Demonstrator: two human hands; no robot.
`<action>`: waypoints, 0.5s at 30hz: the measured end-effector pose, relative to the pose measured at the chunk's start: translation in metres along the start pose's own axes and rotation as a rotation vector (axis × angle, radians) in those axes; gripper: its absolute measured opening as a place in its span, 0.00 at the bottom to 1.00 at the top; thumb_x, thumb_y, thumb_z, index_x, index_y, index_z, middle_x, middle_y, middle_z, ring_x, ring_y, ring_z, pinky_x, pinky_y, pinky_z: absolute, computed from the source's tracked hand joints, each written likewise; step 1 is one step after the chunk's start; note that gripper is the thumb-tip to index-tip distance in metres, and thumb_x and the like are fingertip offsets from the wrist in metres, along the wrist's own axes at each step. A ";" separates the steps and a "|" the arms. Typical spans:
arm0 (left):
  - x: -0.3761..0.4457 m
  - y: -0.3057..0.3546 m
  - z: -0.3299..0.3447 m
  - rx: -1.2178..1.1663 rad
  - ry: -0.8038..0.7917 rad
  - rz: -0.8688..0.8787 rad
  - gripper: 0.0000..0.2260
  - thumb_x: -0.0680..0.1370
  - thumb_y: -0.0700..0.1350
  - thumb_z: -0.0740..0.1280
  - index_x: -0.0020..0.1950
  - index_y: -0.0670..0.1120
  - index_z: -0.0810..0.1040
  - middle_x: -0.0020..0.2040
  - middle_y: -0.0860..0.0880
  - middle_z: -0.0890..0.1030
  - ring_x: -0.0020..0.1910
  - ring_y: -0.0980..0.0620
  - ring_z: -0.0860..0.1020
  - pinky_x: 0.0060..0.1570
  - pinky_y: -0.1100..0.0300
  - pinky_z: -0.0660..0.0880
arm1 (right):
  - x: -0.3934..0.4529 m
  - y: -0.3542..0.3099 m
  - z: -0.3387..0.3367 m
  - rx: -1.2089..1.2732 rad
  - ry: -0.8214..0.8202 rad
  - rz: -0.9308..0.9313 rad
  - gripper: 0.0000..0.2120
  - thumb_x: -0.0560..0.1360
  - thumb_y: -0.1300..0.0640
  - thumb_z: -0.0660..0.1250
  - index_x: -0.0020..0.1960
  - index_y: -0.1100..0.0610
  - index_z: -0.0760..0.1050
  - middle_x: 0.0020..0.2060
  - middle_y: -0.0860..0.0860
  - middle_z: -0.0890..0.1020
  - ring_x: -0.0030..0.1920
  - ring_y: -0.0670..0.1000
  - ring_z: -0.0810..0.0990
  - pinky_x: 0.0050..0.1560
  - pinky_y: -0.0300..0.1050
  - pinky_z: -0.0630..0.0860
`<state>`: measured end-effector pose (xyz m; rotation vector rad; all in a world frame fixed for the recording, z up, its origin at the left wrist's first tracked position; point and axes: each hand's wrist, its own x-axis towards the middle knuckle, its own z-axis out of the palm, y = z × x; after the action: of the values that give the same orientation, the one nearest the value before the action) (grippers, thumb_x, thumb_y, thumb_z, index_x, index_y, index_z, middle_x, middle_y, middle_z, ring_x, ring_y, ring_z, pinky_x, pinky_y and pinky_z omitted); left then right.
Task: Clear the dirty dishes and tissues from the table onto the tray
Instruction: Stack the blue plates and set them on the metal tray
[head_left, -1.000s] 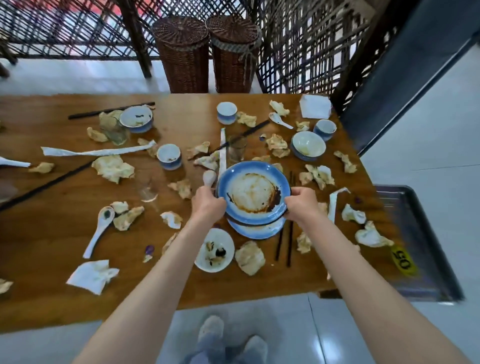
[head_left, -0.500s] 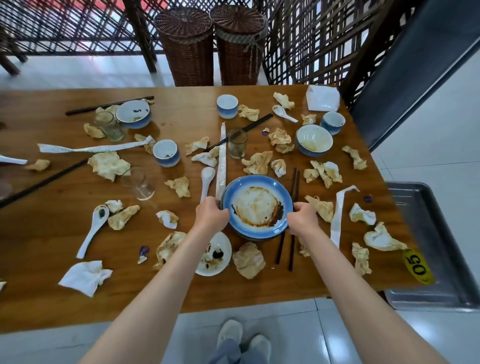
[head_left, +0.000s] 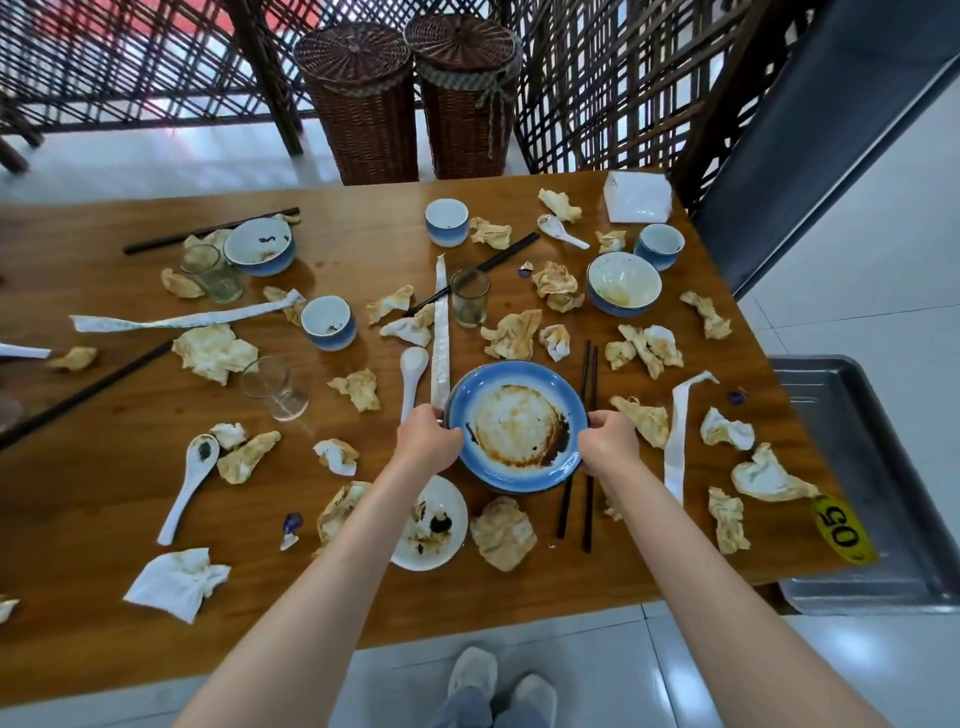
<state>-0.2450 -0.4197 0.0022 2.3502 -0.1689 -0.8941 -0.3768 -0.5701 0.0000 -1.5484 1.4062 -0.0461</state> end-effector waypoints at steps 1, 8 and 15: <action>0.002 0.001 0.000 -0.022 -0.015 -0.012 0.18 0.77 0.44 0.65 0.66 0.44 0.70 0.55 0.47 0.75 0.49 0.50 0.75 0.40 0.60 0.72 | 0.001 0.000 0.000 0.046 -0.020 0.027 0.18 0.75 0.69 0.59 0.63 0.58 0.71 0.52 0.54 0.78 0.52 0.54 0.78 0.49 0.50 0.80; 0.009 0.002 0.004 -0.079 -0.026 0.019 0.16 0.78 0.43 0.63 0.65 0.44 0.73 0.40 0.54 0.74 0.39 0.55 0.75 0.31 0.64 0.70 | 0.005 0.002 -0.003 0.140 -0.088 0.039 0.22 0.77 0.66 0.61 0.69 0.55 0.66 0.61 0.55 0.75 0.57 0.55 0.77 0.50 0.54 0.80; 0.010 0.005 0.000 -0.096 -0.038 0.052 0.18 0.78 0.45 0.65 0.67 0.44 0.72 0.43 0.56 0.74 0.38 0.59 0.74 0.30 0.67 0.68 | 0.007 0.005 -0.007 0.219 -0.063 0.025 0.21 0.76 0.65 0.62 0.67 0.55 0.68 0.60 0.55 0.76 0.57 0.56 0.77 0.52 0.56 0.79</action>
<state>-0.2369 -0.4273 -0.0004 2.2319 -0.1974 -0.9017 -0.3826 -0.5788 -0.0041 -1.3408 1.3245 -0.1305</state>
